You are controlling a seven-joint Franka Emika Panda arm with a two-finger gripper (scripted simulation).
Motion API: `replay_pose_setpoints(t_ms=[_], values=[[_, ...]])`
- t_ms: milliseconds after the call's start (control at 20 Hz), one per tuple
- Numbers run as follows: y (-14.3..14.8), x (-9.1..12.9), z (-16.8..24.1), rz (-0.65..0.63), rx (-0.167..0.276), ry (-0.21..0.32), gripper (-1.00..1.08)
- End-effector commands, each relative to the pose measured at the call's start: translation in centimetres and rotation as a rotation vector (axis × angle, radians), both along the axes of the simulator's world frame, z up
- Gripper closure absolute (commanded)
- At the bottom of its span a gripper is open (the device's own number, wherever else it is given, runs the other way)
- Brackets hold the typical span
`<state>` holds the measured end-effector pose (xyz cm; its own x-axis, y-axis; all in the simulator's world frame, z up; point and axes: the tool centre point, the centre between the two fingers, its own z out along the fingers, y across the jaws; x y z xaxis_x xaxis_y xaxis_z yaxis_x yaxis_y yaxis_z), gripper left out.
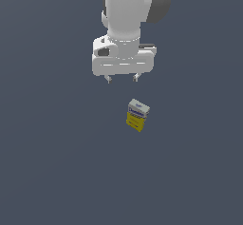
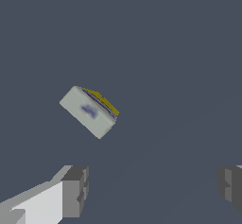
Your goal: Pick up the object and move it to a goal position.
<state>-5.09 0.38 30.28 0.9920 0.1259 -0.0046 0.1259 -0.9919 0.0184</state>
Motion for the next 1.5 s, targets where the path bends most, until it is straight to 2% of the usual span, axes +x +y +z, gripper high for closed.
replay_pose_setpoints(t_ms=[0, 1000, 1450], values=[[0.4, 0.2, -0.6, 0.048, 0.0, 0.001, -0.92], [5.2, 2.1, -7.4, 0.622, 0.01, 0.007, -0.92], [6.7, 2.4, -9.5, 0.794, 0.017, 0.006, -0.92]])
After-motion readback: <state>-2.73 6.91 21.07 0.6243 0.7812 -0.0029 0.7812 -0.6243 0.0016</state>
